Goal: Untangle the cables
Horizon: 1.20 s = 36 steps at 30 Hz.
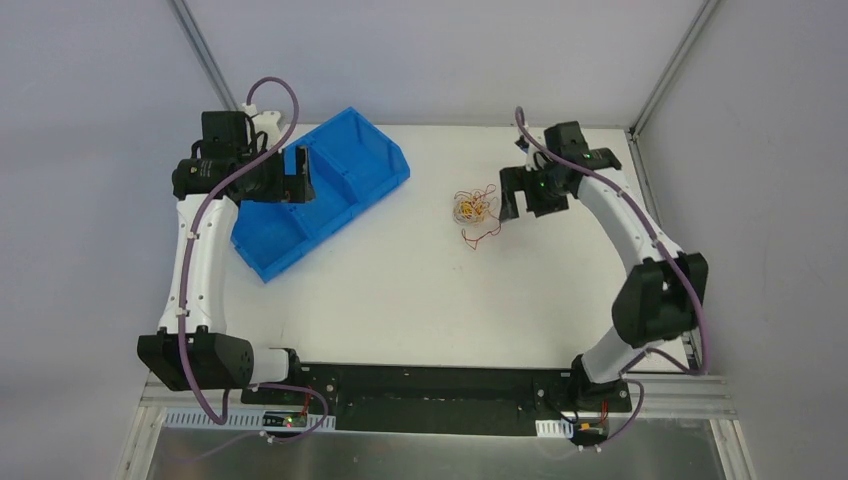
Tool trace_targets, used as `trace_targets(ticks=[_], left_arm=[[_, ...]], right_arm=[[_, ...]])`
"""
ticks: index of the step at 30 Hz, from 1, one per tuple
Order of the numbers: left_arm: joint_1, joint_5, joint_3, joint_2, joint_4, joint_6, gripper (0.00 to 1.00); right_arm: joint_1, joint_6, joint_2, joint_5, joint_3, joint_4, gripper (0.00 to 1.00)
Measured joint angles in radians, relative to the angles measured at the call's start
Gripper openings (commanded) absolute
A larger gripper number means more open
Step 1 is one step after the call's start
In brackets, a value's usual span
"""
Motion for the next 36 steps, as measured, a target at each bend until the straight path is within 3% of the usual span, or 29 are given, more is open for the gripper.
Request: trace_targets(ticks=[6, 11, 13, 17, 20, 25, 28, 36], left_arm=[[0.000, 0.121, 0.117, 0.039, 0.047, 0.063, 0.99], [0.000, 0.144, 0.122, 0.060, 0.130, 0.065, 0.99], [0.000, 0.146, 0.115, 0.059, 0.180, 0.063, 0.99], [0.000, 0.162, 0.093, 0.059, 0.254, 0.065, 0.99], [0.000, 0.203, 0.067, 0.058, 0.284, 0.070, 0.99], [-0.036, 0.316, -0.054, 0.034, 0.318, 0.093, 0.99], [-0.126, 0.365, -0.173, 0.024, 0.341, 0.085, 0.99], [-0.374, 0.453, -0.500, 0.023, 0.595, -0.122, 0.99]], right_arm=[[0.094, -0.029, 0.303, 0.044, 0.302, 0.055, 0.99], [0.150, -0.045, 0.538, 0.079, 0.514, 0.054, 0.99], [0.169, -0.048, 0.603, 0.089, 0.552, 0.054, 0.93], [0.198, -0.059, 0.691, 0.105, 0.567, 0.046, 0.49], [0.203, -0.067, 0.709, 0.066, 0.546, 0.027, 0.02], [0.212, -0.073, 0.563, -0.067, 0.319, 0.051, 0.00], [0.226, -0.050, 0.423, -0.158, 0.187, 0.052, 0.00], [0.235, 0.156, 0.177, -0.344, 0.166, 0.166, 0.00]])
